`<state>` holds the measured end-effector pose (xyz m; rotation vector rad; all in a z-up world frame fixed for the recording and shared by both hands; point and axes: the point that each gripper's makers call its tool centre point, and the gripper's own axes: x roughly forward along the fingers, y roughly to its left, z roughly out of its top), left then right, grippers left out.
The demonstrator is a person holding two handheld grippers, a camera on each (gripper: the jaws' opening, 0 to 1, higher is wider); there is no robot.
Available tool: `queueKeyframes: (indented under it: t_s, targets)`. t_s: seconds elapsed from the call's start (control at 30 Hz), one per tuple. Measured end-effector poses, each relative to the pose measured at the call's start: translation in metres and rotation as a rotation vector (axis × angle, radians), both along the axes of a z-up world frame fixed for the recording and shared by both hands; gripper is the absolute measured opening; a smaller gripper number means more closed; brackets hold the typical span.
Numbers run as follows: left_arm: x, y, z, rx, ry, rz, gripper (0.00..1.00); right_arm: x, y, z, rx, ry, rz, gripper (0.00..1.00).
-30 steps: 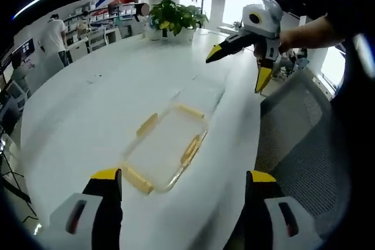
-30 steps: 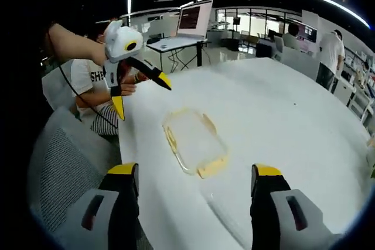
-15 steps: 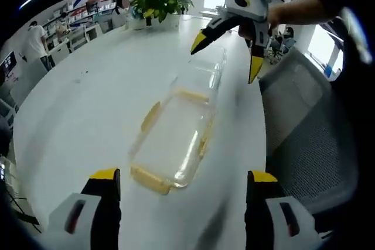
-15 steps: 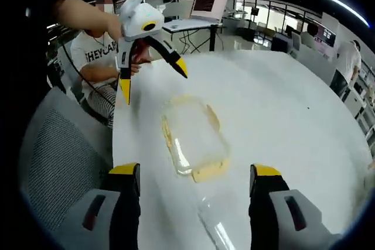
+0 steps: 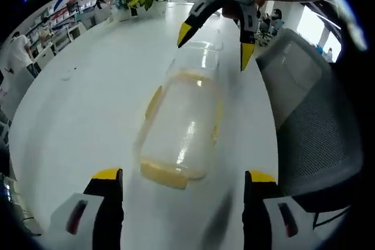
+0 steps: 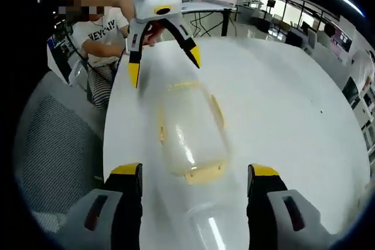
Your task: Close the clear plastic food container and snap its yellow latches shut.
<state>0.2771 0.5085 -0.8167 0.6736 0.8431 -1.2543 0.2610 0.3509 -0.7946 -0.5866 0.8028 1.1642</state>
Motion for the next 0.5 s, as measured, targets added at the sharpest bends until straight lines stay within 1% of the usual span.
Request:
queueKeyframes:
  t_s: [0.1, 0.17, 0.23, 0.3, 0.4, 0.5]
  targets:
    - [0.002, 0.0, -0.004, 0.009, 0.01, -0.016, 0.82, 0.001, -0.001, -0.009, -0.044, 0.013, 0.024, 0.73]
    - [0.005, 0.0, -0.008, 0.018, 0.007, -0.031, 0.82, 0.003, -0.004, -0.018, -0.096, 0.007, 0.055, 0.72]
    - [0.006, 0.0, -0.011, 0.031, 0.008, -0.041, 0.81, 0.004, -0.006, -0.022, -0.118, 0.018, 0.067, 0.69]
    - [0.006, 0.0, -0.014, 0.039, 0.005, -0.058, 0.8, 0.005, -0.005, -0.025, -0.133, 0.009, 0.094, 0.66]
    - [0.005, -0.002, -0.017, 0.047, 0.005, -0.081, 0.79, 0.009, -0.003, -0.033, -0.16, 0.018, 0.105, 0.65]
    - [0.006, -0.002, -0.021, 0.064, 0.002, -0.099, 0.78, 0.011, -0.003, -0.037, -0.192, 0.011, 0.134, 0.63]
